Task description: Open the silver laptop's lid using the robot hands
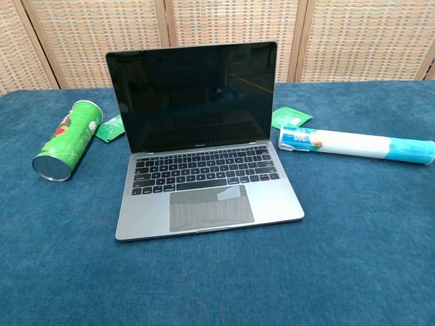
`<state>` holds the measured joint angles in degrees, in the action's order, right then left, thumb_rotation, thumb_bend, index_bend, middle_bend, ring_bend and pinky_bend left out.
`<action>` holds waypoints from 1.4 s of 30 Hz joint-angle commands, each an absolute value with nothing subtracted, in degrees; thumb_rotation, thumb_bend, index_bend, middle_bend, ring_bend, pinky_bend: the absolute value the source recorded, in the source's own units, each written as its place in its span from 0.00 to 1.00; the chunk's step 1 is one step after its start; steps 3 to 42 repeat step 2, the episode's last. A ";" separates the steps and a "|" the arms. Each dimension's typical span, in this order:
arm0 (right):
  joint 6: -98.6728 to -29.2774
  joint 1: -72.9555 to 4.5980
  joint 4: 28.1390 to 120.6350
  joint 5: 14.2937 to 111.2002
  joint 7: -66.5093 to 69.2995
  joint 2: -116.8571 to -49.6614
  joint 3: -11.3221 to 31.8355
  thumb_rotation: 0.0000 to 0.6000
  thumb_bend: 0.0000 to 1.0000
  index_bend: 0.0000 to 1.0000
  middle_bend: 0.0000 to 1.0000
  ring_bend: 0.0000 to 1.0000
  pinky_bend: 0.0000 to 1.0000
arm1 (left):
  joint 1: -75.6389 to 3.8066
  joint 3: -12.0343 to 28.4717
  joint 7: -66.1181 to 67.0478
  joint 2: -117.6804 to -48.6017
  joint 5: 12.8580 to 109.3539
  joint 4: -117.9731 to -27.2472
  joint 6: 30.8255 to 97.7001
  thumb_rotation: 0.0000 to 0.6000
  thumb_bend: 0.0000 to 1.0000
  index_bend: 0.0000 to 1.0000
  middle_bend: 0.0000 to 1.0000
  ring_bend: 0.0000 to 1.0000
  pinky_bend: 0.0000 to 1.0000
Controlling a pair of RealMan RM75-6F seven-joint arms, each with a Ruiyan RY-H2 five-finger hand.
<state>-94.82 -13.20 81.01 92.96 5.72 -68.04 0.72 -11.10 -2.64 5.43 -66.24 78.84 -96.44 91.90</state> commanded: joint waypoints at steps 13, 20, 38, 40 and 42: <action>-97.76 -9.21 80.58 91.10 7.71 -68.59 0.22 1.00 0.00 0.00 0.00 0.00 0.00 | -8.48 -3.27 3.25 -66.06 80.15 -95.35 92.98 1.00 0.00 0.00 0.00 0.00 0.00; -97.76 -9.21 80.58 91.10 7.71 -68.59 0.22 1.00 0.00 0.00 0.00 0.00 0.00 | -8.48 -3.27 3.25 -66.06 80.15 -95.35 92.98 1.00 0.00 0.00 0.00 0.00 0.00; -97.76 -9.21 80.58 91.10 7.71 -68.59 0.22 1.00 0.00 0.00 0.00 0.00 0.00 | -8.48 -3.27 3.25 -66.06 80.15 -95.35 92.98 1.00 0.00 0.00 0.00 0.00 0.00; -97.76 -9.21 80.58 91.10 7.71 -68.59 0.22 1.00 0.00 0.00 0.00 0.00 0.00 | -8.48 -3.27 3.25 -66.06 80.15 -95.35 92.98 1.00 0.00 0.00 0.00 0.00 0.00; -97.76 -9.21 80.58 91.10 7.71 -68.59 0.22 1.00 0.00 0.00 0.00 0.00 0.00 | -8.48 -3.27 3.25 -66.06 80.15 -95.35 92.98 1.00 0.00 0.00 0.00 0.00 0.00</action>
